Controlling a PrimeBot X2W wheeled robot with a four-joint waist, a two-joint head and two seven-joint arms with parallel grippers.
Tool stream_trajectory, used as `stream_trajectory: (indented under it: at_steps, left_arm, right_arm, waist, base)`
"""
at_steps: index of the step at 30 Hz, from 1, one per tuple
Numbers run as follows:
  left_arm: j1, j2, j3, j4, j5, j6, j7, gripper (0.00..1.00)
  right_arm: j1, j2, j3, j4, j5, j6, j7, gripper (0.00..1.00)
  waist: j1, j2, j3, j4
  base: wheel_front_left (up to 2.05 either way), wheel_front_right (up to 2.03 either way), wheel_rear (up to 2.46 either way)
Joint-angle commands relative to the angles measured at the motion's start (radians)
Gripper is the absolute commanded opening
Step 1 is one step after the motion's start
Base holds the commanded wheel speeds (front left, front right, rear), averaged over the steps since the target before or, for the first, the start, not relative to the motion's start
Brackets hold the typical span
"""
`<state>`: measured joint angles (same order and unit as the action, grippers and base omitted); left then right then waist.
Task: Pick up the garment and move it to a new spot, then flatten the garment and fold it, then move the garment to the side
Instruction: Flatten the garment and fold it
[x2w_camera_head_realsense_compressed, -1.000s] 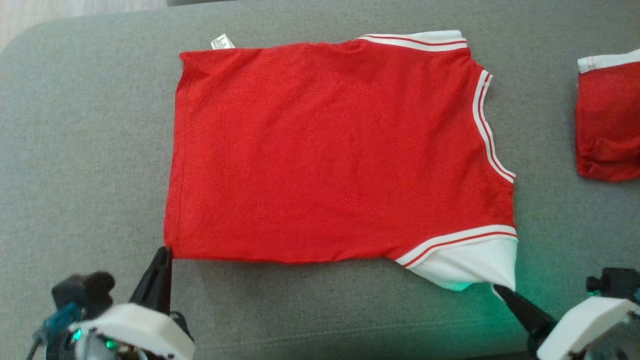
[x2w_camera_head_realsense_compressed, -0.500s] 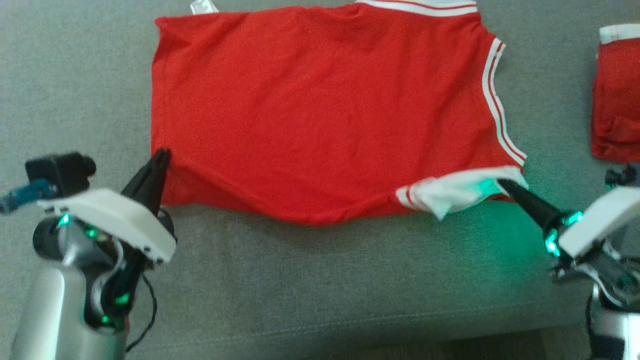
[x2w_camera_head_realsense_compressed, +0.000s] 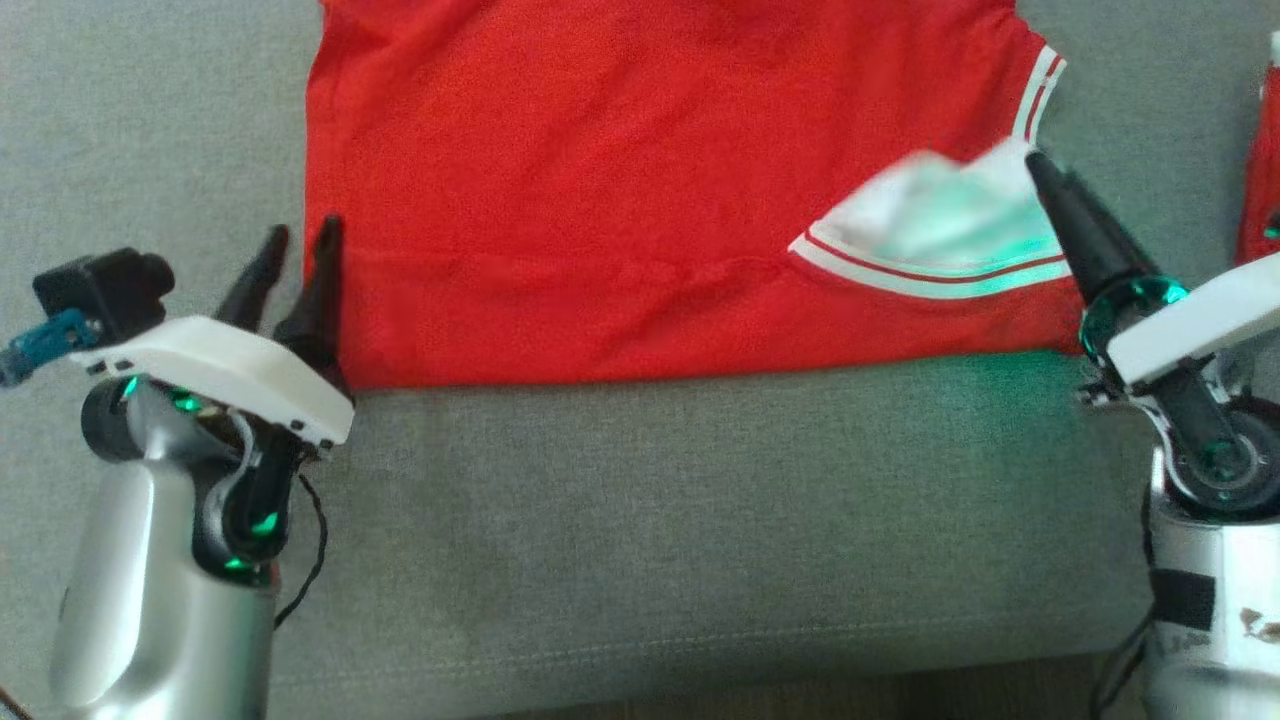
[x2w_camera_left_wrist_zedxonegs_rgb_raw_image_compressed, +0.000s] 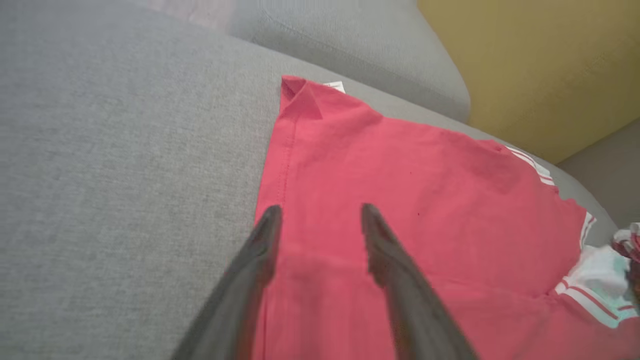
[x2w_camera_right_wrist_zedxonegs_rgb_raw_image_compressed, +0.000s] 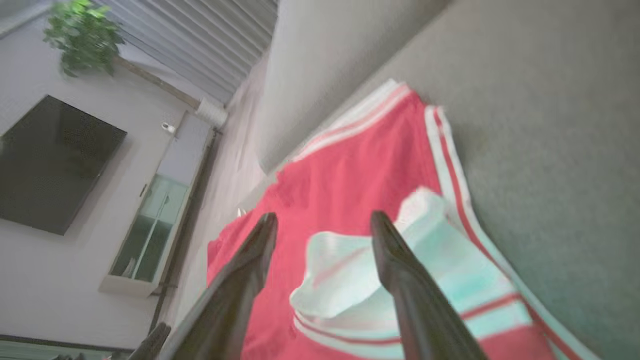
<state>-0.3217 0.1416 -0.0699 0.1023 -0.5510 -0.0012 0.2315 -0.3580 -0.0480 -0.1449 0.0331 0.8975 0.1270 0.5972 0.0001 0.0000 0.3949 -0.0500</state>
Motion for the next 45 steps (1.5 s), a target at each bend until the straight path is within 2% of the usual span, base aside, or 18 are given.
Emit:
stream_trajectory:
  at_steps: [1,5,10,16,22,29,36,45]
  left_arm:
    - [-0.031,0.015,0.033,-0.030,0.020,-0.004,-0.028,1.00]
    - [-0.016,0.006,0.025,-0.034,0.084,0.006,-0.162,1.00]
    - [0.018,-0.001,-0.001,-0.058,0.191,0.033,-0.341,1.00]
    - [0.094,-0.003,-0.029,-0.058,0.268,0.061,-0.447,1.00]
    - [0.193,-0.010,-0.038,-0.054,0.295,0.082,-0.477,1.00]
    - [0.230,-0.017,-0.042,-0.031,0.285,0.078,-0.484,1.00]
    - [0.188,-0.009,-0.050,0.056,0.244,0.043,-0.440,1.00]
    - [0.092,-0.004,-0.035,0.222,0.172,0.005,-0.366,1.00]
  right_arm:
    - [-0.006,-0.015,0.036,-0.056,-0.015,0.004,-0.043,1.00]
    - [0.037,-0.076,0.135,-0.116,-0.112,0.004,-0.271,1.00]
    - [0.093,-0.153,0.214,-0.119,-0.277,0.004,-0.535,1.00]
    - [0.177,-0.172,0.225,-0.096,-0.434,0.004,-0.681,1.00]
    - [0.265,-0.158,0.217,-0.081,-0.501,0.004,-0.718,1.00]
    - [0.298,-0.138,0.208,-0.073,-0.520,0.004,-0.714,1.00]
    - [0.269,-0.148,0.200,-0.004,-0.543,0.004,-0.686,1.00]
    - [0.161,-0.168,0.199,0.187,-0.540,0.004,-0.642,1.00]
  waist:
    - [-0.0001,0.0000,0.001,0.000]
    - [-0.0001,0.0000,0.002,-0.003]
    - [-0.0001,0.0000,-0.013,-0.007]
    - [-0.0001,0.0000,-0.043,-0.019]
    - [-0.0001,0.0000,-0.073,-0.031]
    - [-0.0001,0.0000,-0.092,-0.031]
    - [-0.0001,0.0000,-0.088,-0.027]
    - [-0.0001,0.0000,-0.041,-0.023]
  base:
    - [0.00,0.00,0.00]
    - [0.00,0.00,0.00]
    - [0.00,0.00,0.00]
    - [0.00,0.00,0.00]
    - [0.00,0.00,0.00]
    - [0.00,0.00,0.00]
    - [0.00,0.00,0.00]
    - [0.00,0.00,0.00]
